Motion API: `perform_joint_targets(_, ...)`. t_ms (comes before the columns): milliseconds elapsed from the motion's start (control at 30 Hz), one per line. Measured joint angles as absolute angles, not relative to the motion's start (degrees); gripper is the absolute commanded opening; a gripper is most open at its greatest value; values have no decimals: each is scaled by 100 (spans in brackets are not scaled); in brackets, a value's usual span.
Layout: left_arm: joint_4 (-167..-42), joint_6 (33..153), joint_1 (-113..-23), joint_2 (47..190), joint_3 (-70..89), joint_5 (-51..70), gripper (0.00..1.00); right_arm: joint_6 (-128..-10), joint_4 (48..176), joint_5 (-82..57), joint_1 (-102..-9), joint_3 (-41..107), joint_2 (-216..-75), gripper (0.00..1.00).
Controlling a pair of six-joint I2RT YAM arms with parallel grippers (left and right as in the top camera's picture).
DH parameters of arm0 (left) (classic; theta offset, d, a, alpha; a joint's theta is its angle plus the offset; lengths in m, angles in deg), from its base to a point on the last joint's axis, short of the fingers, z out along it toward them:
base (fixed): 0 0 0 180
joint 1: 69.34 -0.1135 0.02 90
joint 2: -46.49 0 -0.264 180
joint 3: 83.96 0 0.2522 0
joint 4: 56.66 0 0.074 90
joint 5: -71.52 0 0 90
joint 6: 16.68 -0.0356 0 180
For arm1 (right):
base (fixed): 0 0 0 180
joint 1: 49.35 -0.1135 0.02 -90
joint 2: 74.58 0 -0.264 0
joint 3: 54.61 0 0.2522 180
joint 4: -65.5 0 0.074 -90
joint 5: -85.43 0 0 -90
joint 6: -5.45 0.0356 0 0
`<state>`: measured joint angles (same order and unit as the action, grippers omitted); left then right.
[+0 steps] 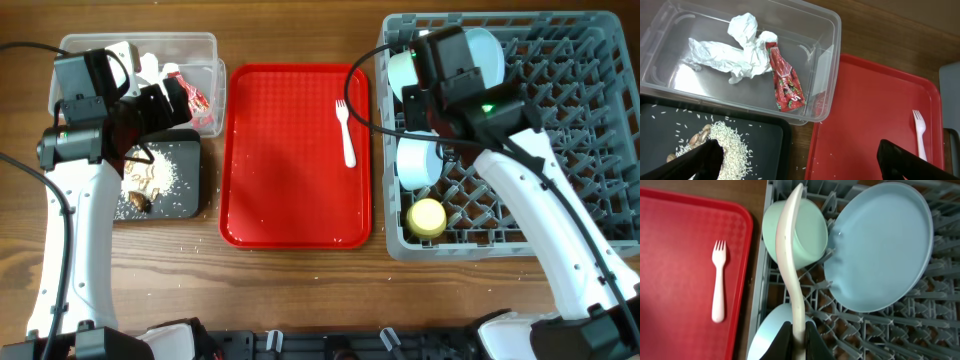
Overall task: Sort waste into correct bins and load items into the dishwasher rack
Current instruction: 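Pick the white spoon with the right gripper and insert it in the rack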
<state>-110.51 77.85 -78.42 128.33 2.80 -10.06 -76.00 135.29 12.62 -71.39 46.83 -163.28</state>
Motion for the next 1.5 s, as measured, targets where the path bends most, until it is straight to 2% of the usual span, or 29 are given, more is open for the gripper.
perform_joint_targets(500,-11051,7785,-7842,12833,280,-1006,100,-8194,13688,40,-6175,4648,-16328,4)
perform_joint_targets(867,-11051,7785,-7842,12833,277,-1006,100,-8242,13859,-74,-6075,4624,-16328,4)
perform_joint_targets(1300,-11051,7785,-7842,12833,277,-1006,100,-8107,13645,114,-5961,3413,-16326,5)
perform_joint_targets(1367,-11049,7785,-7842,12833,277,-1006,100,-8052,13667,163,-5828,3288,-16326,17)
perform_joint_targets(1433,-11051,7785,-7842,12833,280,-1006,100,-7991,13693,213,-5688,3118,-16326,45)
perform_joint_targets(1500,-11051,7785,-7842,12833,280,-1006,100,-7982,13704,235,-5607,3072,-16326,61)
